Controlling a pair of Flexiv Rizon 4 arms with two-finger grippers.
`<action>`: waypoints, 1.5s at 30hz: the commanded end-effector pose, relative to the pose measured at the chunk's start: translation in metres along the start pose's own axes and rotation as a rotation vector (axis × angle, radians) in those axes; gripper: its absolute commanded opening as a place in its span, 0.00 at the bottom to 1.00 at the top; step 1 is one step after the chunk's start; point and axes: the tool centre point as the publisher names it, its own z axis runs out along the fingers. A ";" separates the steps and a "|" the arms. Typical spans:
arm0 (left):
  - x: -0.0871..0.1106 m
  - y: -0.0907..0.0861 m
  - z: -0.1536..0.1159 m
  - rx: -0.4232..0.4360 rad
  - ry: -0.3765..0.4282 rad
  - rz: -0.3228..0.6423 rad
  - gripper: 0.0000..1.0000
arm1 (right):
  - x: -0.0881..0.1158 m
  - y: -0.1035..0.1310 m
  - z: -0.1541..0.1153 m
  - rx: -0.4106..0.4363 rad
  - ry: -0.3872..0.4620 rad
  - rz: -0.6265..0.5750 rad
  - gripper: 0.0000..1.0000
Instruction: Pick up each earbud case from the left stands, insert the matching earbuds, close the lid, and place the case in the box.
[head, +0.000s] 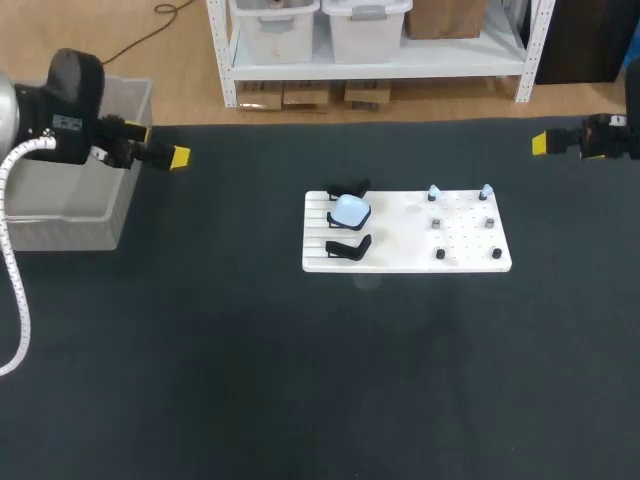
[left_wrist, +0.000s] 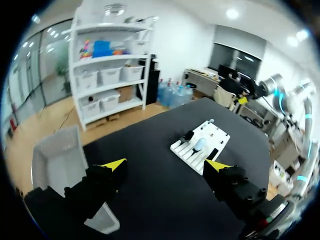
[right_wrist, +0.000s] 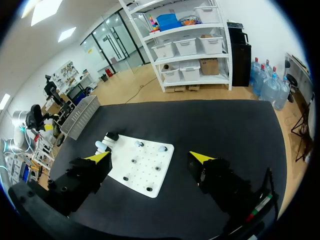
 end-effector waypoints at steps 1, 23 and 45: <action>-0.005 0.003 0.002 0.250 -0.036 0.192 1.00 | 0.000 0.000 0.000 0.001 0.001 0.000 1.00; -0.013 -0.030 0.068 0.548 0.033 0.543 1.00 | 0.000 0.000 0.000 0.001 0.001 0.000 1.00; 0.000 -0.050 0.134 0.637 0.015 0.504 1.00 | 0.000 0.000 0.000 0.001 0.001 0.000 1.00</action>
